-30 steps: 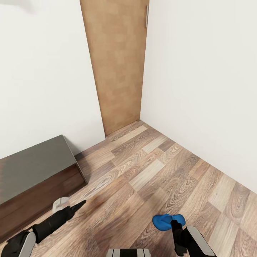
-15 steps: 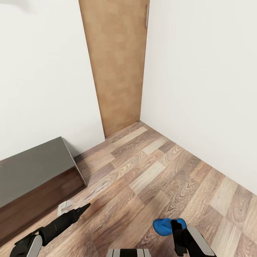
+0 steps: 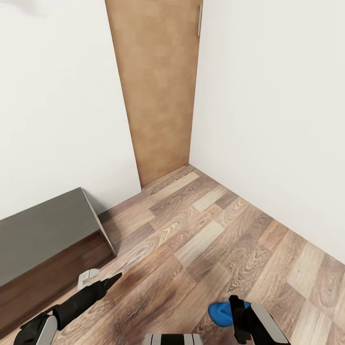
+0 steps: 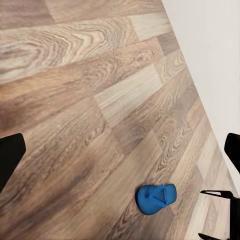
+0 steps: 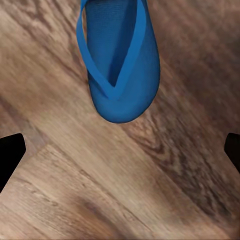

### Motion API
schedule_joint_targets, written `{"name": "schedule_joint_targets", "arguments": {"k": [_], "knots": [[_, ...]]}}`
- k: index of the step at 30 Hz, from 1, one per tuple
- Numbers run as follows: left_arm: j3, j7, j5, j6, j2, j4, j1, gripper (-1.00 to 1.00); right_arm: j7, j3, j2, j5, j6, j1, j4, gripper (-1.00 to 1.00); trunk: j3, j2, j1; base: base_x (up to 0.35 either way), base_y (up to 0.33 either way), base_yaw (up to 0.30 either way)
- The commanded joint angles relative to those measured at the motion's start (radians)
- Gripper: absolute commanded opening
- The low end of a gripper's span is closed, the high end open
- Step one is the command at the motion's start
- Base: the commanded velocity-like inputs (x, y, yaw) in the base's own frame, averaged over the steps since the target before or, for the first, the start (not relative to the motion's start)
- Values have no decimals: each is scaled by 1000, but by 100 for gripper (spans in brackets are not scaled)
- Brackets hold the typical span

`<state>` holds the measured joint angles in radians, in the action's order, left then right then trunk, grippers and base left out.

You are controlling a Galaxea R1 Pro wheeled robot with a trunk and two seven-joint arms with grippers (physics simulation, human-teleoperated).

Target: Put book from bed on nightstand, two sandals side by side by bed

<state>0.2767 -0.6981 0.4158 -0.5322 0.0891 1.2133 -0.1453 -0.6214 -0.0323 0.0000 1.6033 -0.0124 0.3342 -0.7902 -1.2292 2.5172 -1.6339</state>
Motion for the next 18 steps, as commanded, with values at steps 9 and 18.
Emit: {"name": "schedule_joint_targets", "arguments": {"k": [9, 18], "knots": [[-1, -1, 6, -8, 0, 0, 0, 100, -4, -1, 0, 4, -1, 0, -1, 100, -1, 0, 0, 141, 3, 0], [-1, 0, 6, -8, 0, 0, 0, 100, -4, -2, 0, 4, -1, 0, -1, 100, -1, 0, 0, 20, 0, 0]]}}
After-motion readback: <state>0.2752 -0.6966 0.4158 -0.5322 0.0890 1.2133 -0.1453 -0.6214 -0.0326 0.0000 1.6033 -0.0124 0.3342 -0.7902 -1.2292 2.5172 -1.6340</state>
